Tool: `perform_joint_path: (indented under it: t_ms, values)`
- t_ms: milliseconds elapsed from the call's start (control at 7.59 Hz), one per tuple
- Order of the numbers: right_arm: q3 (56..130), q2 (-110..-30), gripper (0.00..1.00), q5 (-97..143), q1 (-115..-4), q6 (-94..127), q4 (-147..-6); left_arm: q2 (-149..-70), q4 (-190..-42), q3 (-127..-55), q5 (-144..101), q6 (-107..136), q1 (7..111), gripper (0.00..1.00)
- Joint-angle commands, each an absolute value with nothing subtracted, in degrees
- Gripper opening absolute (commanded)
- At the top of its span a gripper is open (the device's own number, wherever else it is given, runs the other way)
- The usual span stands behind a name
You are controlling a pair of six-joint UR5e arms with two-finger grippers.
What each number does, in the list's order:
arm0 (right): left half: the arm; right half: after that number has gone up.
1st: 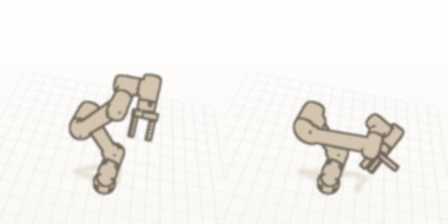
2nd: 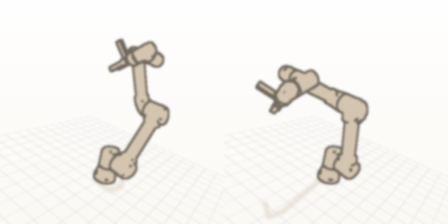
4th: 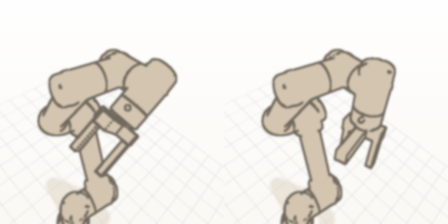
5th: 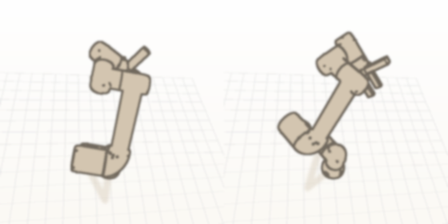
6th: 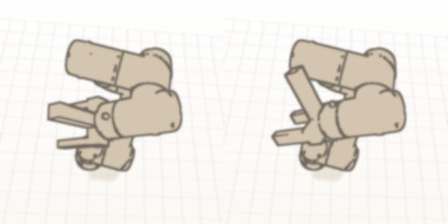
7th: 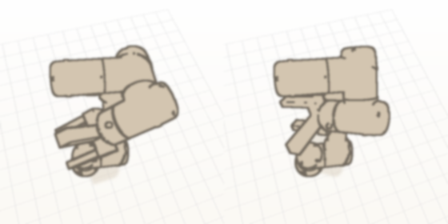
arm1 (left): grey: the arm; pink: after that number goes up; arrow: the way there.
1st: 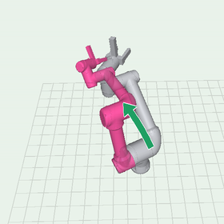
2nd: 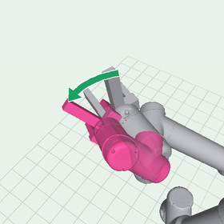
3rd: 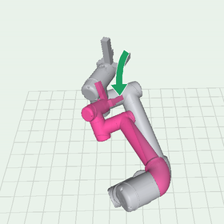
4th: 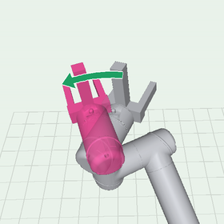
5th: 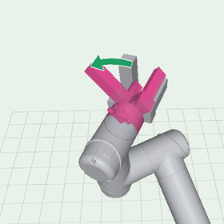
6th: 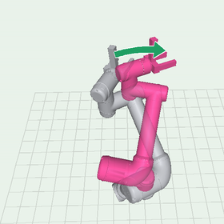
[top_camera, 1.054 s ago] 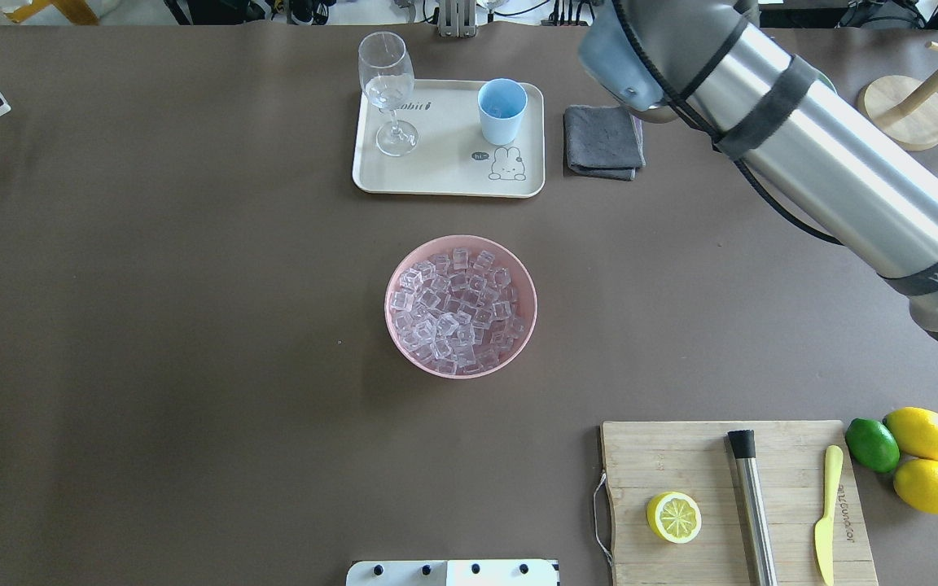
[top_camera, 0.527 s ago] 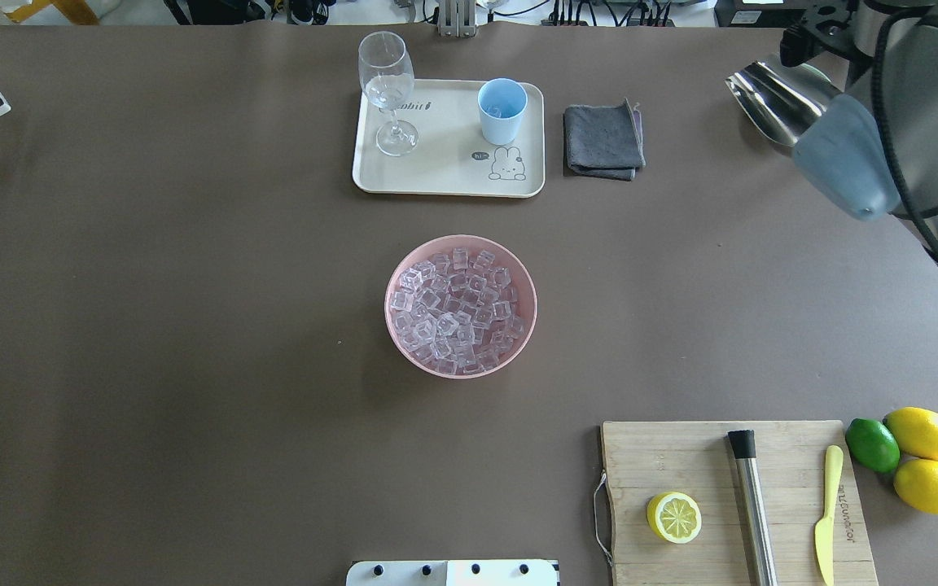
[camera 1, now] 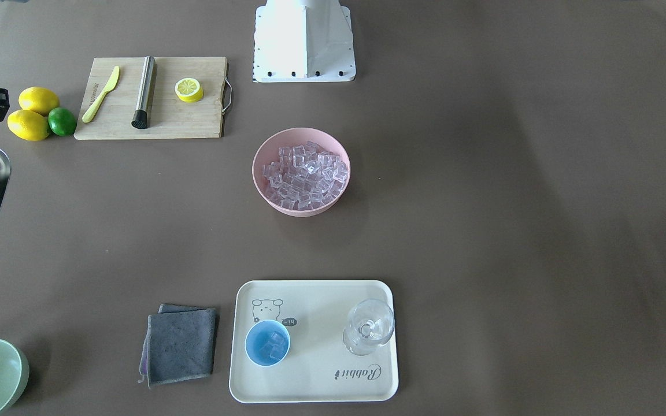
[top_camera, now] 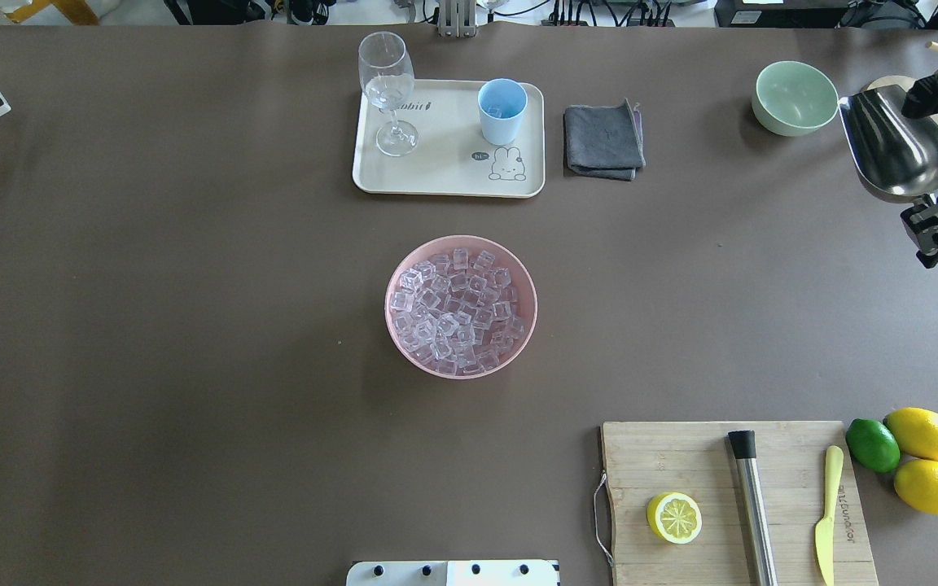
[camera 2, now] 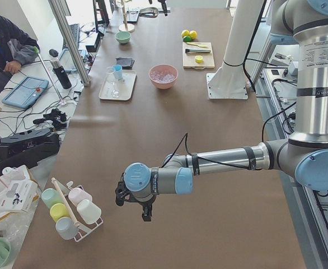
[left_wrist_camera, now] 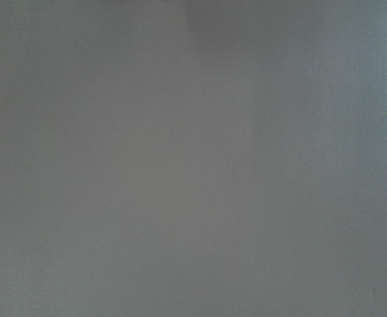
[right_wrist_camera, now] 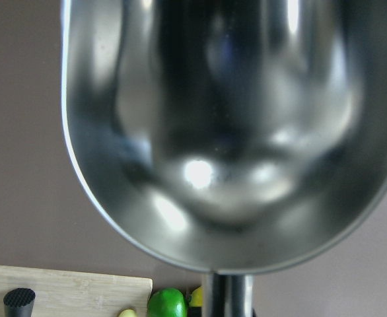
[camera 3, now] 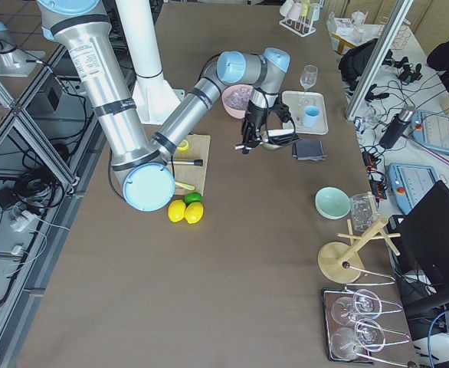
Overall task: Put ice in cup with scoop
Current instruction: 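Carry the empty scoop with the right gripper back toward the table edge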
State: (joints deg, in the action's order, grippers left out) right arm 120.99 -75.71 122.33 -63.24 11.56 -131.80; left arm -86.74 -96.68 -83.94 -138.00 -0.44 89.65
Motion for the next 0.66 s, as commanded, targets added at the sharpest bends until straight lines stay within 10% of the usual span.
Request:
perform_joint_path:
  t_ms: [0,527]
  values:
    - [118.49,-84.44,0.0,129.86,-66.87,19.3,-119.22,-86.75,-96.68,-83.94,-137.99,-0.44,89.65,0.98]
    - [106.66,-91.48,0.0,137.36,-67.85,30.5,-95.18,-86.75,-96.68,-83.94,-138.08,-0.44,89.65,0.98]
